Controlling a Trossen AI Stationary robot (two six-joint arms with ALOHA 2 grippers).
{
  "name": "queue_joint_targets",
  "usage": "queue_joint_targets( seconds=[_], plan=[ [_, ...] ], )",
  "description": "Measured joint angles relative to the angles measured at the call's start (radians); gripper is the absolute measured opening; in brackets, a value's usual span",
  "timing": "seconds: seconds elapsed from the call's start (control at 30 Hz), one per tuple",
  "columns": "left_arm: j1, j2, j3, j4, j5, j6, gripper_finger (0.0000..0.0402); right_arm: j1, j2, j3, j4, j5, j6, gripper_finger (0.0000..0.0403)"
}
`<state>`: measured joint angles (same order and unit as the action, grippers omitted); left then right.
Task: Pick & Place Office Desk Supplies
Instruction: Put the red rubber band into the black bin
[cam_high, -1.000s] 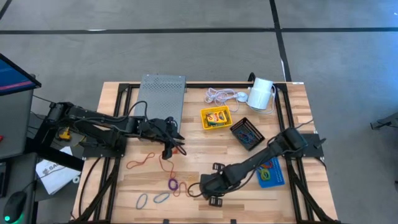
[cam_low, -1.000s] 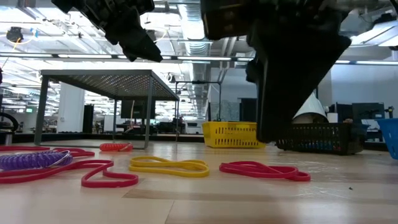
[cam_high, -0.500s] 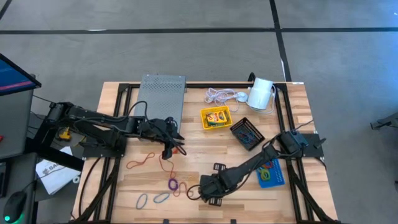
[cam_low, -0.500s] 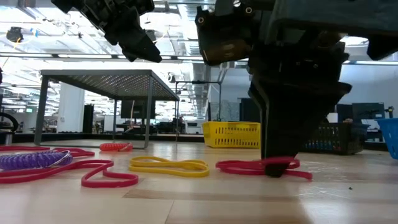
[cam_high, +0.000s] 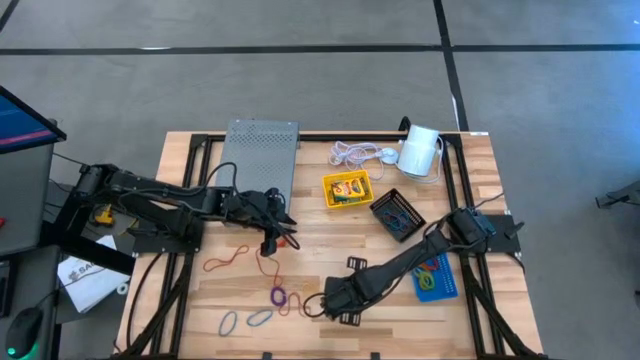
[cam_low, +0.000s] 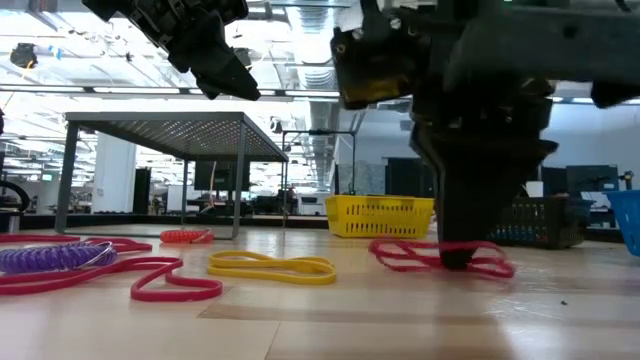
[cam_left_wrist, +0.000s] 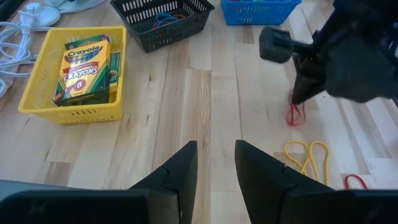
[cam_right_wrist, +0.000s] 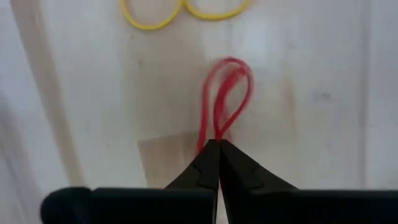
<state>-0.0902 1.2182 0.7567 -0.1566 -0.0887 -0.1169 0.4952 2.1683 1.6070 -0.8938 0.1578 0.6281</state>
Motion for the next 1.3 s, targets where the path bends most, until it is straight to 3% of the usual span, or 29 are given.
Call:
queue_joint_targets(
  seconds=[0.47, 0.67, 0.8, 1.0, 1.3],
  plan=[
    [0.000, 0.000, 0.000, 0.009, 0.000, -0.021, 0.0104, -0.028, -0.231, 0.003, -0.192, 0.167, 0.035, 0.0000],
    [-0.005, 0.000, 0.000, 0.134, 0.004, -0.097, 0.0104, -0.042, -0.405, -0.053, -0.224, 0.234, 0.070, 0.0000],
    [-0.023, 0.000, 0.000, 0.232, 0.048, -0.080, 0.0104, -0.047, -0.578, -0.182, -0.184, 0.262, 0.130, 0.0000],
    [-0.052, 0.000, -0.001, 0.295, 0.071, -0.073, 0.0104, -0.046, -0.872, -0.478, -0.012, 0.273, 0.233, 0.0000],
    [-0.087, 0.000, -0.001, 0.430, 0.056, -0.023, 0.0104, -0.089, -1.282, -0.860, 0.282, 0.297, 0.211, 0.0000]
  ],
)
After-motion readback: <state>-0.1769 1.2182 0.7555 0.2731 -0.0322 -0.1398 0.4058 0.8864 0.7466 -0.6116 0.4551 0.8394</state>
